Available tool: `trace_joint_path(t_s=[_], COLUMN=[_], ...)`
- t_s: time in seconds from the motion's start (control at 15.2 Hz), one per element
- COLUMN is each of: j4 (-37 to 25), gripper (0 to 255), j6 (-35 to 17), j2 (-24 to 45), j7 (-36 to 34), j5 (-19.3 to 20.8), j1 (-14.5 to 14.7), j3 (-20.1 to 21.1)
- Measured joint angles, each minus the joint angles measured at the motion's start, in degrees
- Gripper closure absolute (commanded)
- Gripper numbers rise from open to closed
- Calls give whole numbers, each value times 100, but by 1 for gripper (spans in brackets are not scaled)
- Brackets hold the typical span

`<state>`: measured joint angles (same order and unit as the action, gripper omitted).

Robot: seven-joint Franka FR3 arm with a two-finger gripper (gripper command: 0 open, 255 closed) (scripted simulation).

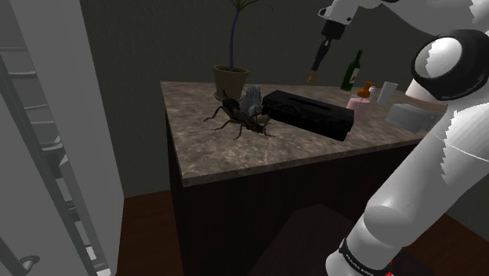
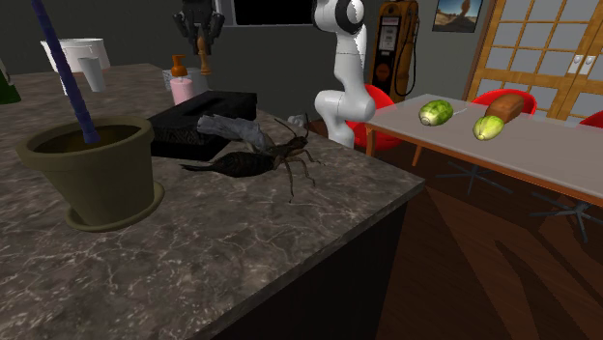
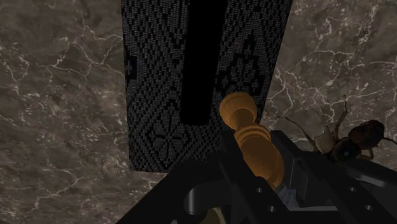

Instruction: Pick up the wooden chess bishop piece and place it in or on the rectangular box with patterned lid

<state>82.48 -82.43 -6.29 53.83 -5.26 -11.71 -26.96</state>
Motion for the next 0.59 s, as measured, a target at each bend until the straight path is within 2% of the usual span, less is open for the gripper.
trace_joint_path(t_s=[0.07,0.13,0.59], j4=[-231,-210,517], gripper=[255,255,255], j6=[104,73,-484], j2=[173,198,6], j7=[202,306,389], j5=[-92,-109,-9], j1=[-87,-129,-143], j3=[-142,-198,-190])
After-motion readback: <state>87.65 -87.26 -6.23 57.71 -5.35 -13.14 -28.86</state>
